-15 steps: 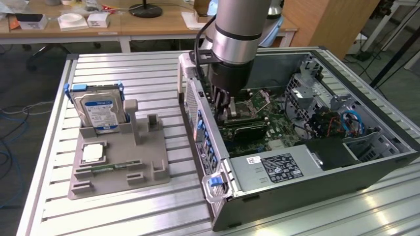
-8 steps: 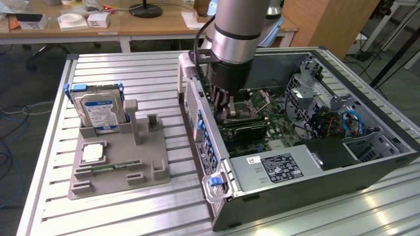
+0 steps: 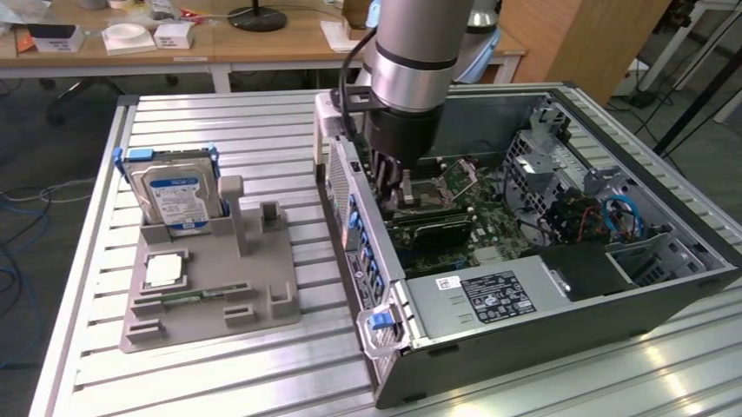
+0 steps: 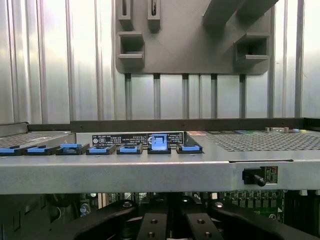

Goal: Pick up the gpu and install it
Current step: 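Press down on the gpu until it lock into place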

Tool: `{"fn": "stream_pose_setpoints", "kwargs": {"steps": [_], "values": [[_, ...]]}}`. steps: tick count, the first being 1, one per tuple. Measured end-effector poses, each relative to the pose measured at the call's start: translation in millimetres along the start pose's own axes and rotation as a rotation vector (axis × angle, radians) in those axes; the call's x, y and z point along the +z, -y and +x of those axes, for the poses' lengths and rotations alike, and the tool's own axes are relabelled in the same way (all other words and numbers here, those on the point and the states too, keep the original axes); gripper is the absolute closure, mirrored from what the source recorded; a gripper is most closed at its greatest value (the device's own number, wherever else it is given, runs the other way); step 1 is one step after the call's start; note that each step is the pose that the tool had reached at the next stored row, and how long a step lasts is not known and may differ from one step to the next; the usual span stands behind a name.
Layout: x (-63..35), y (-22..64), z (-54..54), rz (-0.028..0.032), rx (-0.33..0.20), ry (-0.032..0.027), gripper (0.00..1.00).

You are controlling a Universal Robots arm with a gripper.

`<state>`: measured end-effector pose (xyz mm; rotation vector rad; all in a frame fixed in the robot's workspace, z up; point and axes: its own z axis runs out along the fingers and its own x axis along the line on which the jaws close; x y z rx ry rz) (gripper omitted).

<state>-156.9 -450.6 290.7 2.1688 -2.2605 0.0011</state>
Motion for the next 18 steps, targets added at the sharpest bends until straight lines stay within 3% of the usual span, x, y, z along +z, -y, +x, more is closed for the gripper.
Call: {"fn": "stream_pose_setpoints", "kwargs": {"steps": [18], "values": [[1.2, -4.2, -10.5, -0.0005, 0.029, -0.0002, 0.89]]}}
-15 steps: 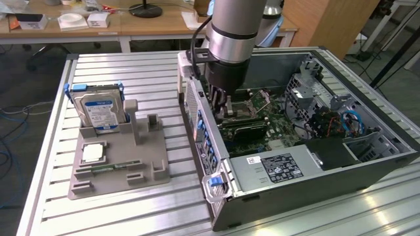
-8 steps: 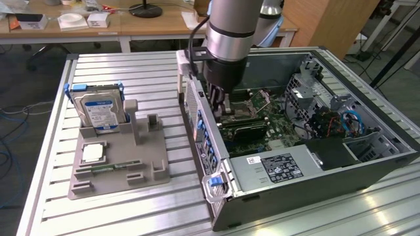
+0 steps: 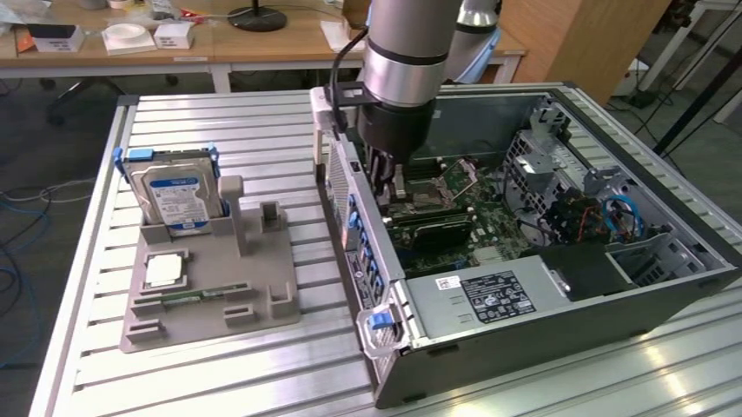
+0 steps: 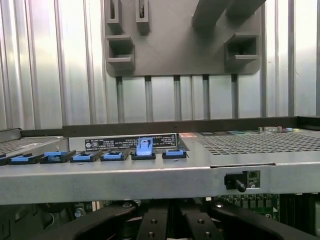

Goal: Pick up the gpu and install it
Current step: 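Press down on the gpu until it lock into place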

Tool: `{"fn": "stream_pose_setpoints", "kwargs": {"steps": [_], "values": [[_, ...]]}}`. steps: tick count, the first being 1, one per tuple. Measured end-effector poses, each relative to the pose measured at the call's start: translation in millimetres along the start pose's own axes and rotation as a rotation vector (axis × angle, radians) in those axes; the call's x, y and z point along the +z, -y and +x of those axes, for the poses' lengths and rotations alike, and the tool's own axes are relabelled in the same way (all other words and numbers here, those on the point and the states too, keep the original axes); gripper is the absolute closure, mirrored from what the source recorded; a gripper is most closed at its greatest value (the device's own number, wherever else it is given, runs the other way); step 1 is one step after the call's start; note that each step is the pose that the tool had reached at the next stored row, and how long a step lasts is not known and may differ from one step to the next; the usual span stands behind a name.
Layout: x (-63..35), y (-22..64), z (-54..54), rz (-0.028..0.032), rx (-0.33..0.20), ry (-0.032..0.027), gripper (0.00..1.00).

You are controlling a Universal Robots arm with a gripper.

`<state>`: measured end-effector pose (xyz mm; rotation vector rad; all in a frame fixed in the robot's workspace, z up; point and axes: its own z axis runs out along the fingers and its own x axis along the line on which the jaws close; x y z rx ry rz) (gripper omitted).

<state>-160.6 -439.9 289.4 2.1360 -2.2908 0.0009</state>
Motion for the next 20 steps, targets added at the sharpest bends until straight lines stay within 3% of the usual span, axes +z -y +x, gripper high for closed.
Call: {"fn": "stream_pose_setpoints", "kwargs": {"steps": [8, 20], "values": [[2.2, 13.2, -0.1, -0.0032, 0.000, 0.0002, 0.89], [23.6, 38.4, -1.8, -0.0033, -0.001, -0.0001, 0.89]]}}
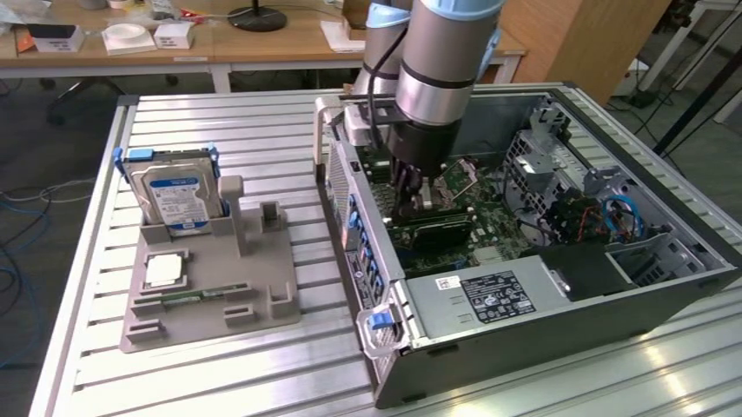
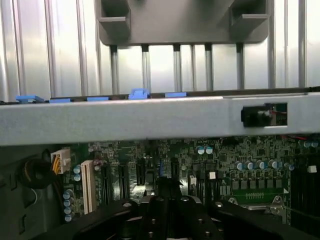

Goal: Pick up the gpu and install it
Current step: 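Press down on the gpu until it lock into place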

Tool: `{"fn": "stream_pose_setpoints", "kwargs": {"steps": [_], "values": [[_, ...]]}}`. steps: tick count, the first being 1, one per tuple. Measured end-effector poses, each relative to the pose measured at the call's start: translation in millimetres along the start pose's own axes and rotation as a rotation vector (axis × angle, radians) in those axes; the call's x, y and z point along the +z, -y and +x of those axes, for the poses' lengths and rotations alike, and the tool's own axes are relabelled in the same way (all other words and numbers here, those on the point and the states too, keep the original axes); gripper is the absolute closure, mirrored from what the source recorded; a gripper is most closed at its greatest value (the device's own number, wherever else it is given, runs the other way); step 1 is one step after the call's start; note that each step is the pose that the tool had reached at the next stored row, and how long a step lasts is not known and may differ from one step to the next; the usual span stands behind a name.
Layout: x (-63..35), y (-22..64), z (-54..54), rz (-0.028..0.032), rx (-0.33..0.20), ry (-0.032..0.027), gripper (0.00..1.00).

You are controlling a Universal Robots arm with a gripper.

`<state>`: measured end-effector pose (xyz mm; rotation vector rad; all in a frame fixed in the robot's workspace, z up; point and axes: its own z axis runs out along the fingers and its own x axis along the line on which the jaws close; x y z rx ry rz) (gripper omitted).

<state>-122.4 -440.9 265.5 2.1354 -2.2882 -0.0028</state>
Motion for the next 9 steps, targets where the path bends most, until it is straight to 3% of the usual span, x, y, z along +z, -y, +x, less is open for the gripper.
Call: {"fn": "stream_pose_setpoints", "kwargs": {"steps": [6, 9], "values": [[2.8, 17.5, -1.3, -0.0035, -0.001, -0.0002, 0.89], [3.3, 31.1, -2.2, -0.0051, -0.001, -0.0002, 0.89]]}}
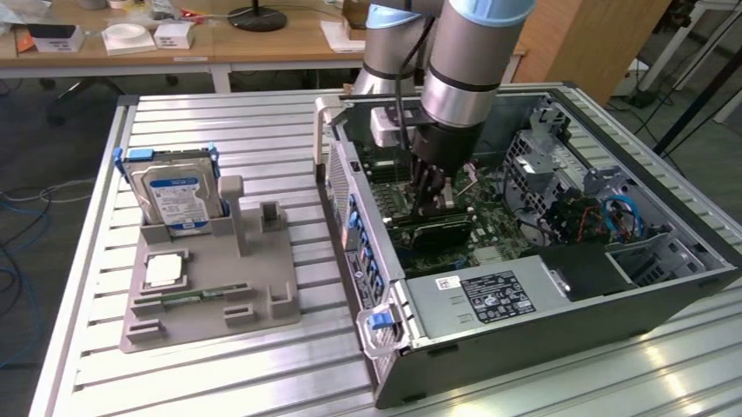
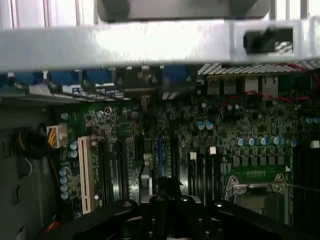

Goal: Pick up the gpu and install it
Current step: 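Press down on the gpu until it lock into place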

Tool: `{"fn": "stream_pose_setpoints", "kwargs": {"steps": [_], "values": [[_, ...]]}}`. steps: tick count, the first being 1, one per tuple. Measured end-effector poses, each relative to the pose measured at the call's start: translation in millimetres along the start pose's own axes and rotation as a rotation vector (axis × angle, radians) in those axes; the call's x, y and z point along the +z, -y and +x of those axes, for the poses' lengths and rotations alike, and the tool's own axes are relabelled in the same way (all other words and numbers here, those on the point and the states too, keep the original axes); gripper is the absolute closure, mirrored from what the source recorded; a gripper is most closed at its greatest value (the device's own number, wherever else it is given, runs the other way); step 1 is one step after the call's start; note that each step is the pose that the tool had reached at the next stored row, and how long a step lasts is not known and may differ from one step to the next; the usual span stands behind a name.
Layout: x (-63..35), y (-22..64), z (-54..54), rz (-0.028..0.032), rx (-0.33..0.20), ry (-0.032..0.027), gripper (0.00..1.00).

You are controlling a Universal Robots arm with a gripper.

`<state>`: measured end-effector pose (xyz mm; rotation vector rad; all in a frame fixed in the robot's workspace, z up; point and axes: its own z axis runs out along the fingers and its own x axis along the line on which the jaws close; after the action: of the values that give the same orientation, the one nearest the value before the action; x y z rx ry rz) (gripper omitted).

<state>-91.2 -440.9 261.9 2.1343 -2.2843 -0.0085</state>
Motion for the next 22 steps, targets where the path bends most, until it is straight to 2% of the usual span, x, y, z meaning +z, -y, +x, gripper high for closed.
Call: {"fn": "stream_pose_setpoints", "kwargs": {"steps": [2, 5, 7, 11, 13, 14, 17, 18, 20, 21, 22], "values": [[0.0, 4.2, 0.1, -0.0032, 0.000, -0.0008, 0.89], [0.1, 4.9, 5.0, -0.0071, 0.000, -0.0018, 0.89], [0.3, 5.3, 8.6, -0.0078, 0.000, -0.0018, 0.89], [0.2, 4.7, 0.7, -0.0080, 0.003, -0.0027, 0.89], [0.2, 5.0, -1.0, -0.0082, 0.003, 0.0011, 0.89], [0.0, 5.2, -1.5, -0.0099, 0.004, 0.0011, 0.89], [-4.6, 6.2, -1.6, -0.0348, 0.004, -0.0007, 0.89], [-5.6, 6.6, -1.7, -0.0455, 0.004, -0.0009, 0.89], [-8.5, 6.7, -1.6, -0.0621, 0.004, -0.0021, 0.89], [-9.2, 6.7, -1.5, -0.0685, 0.004, -0.0026, 0.89], [-9.2, 6.7, -1.5, -0.0693, 0.004, -0.0026, 0.89]]}}
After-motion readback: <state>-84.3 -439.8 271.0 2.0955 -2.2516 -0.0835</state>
